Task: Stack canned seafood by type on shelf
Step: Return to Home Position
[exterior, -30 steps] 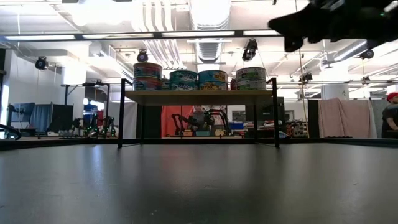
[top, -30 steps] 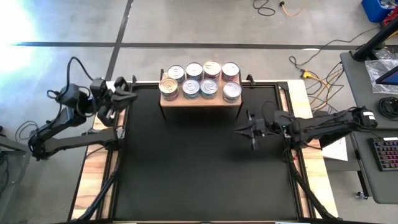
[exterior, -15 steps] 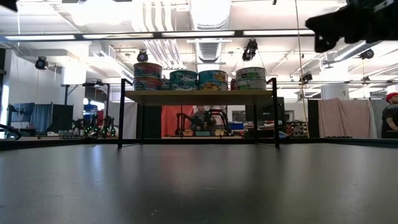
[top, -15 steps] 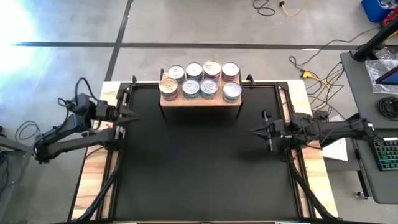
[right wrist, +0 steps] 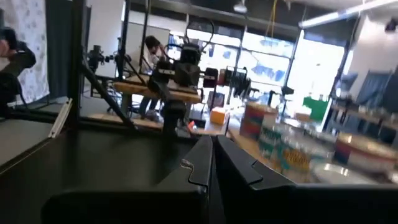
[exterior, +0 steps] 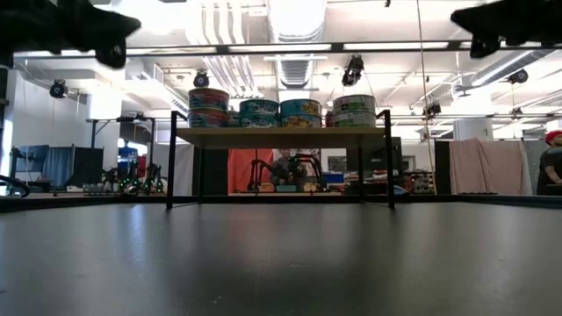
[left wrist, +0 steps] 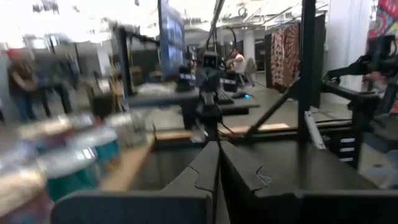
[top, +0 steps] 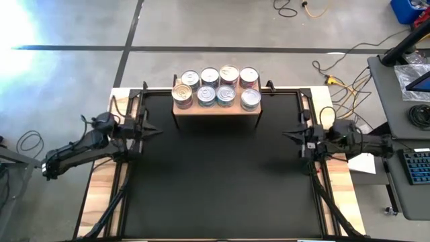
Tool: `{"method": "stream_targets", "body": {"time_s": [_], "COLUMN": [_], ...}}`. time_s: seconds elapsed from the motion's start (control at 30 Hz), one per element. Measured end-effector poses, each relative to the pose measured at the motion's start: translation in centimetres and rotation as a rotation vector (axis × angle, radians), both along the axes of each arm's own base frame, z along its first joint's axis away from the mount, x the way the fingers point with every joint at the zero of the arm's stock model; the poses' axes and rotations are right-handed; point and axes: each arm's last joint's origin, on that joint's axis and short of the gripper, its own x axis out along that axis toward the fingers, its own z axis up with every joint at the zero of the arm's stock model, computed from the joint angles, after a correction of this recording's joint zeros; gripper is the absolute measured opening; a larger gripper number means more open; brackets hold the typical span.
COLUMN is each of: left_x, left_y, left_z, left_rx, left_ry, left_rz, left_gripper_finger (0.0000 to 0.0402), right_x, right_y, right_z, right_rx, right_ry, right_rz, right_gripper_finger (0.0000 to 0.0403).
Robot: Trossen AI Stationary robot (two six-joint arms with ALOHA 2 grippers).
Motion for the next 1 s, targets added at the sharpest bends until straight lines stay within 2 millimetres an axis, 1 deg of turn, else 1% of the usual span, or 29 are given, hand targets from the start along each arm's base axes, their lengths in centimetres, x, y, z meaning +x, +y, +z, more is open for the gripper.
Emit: {"method": "stream_targets", "body": {"time_s": [0.07,0.13,0.17,0.23,0.3,0.43,0.5,0.67,0.77,0.9,1.0], "left_x": [0.3,0.6,0.8,1.1,1.4,2.3,2.5,2.7,2.6,2.7,2.8], "left_y": [0.1,0.1,0.0,-0.1,-0.4,-1.5,-2.1,-3.2,-3.3,-3.0,-3.1], "left_z": [-1.1,-2.2,-2.5,-2.8,-3.0,-4.6,-5.1,-6.2,-6.1,-6.3,-7.2], "left_rx": [-0.093,-0.221,-0.279,-0.332,-0.327,-0.249,-0.251,-0.261,-0.262,-0.262,-0.256], "left_ry": [0.027,0.037,0.028,-0.028,-0.045,0.052,0.051,0.059,0.05,0.061,0.117], "left_rz": [-0.01,-0.033,-0.025,0.041,0.075,0.053,0.058,-0.025,-0.035,0.002,-0.01], "left_gripper_finger": [0.0,0.0,0.0,0.0,0.0,0.0,0.0,0.0,0.0,0.0,0.0], "right_x": [0.2,0.4,0.5,0.6,0.6,0.4,0.3,-0.2,-0.2,-0.1,-0.2], "right_y": [0.0,-0.1,-0.1,-0.1,-0.2,-0.3,-0.3,-0.1,-0.2,-0.2,-0.1], "right_z": [-0.7,-1.4,-1.6,-1.9,-1.8,-1.7,-1.8,-2.3,-2.4,-2.8,-2.9], "right_rx": [0.024,0.054,0.072,0.089,0.096,0.1,0.092,0.087,0.08,0.082,0.109], "right_ry": [0.015,0.031,0.038,0.049,0.038,0.021,0.024,0.056,0.062,0.075,0.124], "right_rz": [-0.011,-0.008,-0.006,-0.013,-0.038,-0.092,-0.084,-0.044,-0.058,-0.066,-0.025], "right_gripper_finger": [0.0013,0.0013,0.0013,0.0013,0.0013,0.0013,0.0013,0.0013,0.0013,0.0013,0.0013]}}
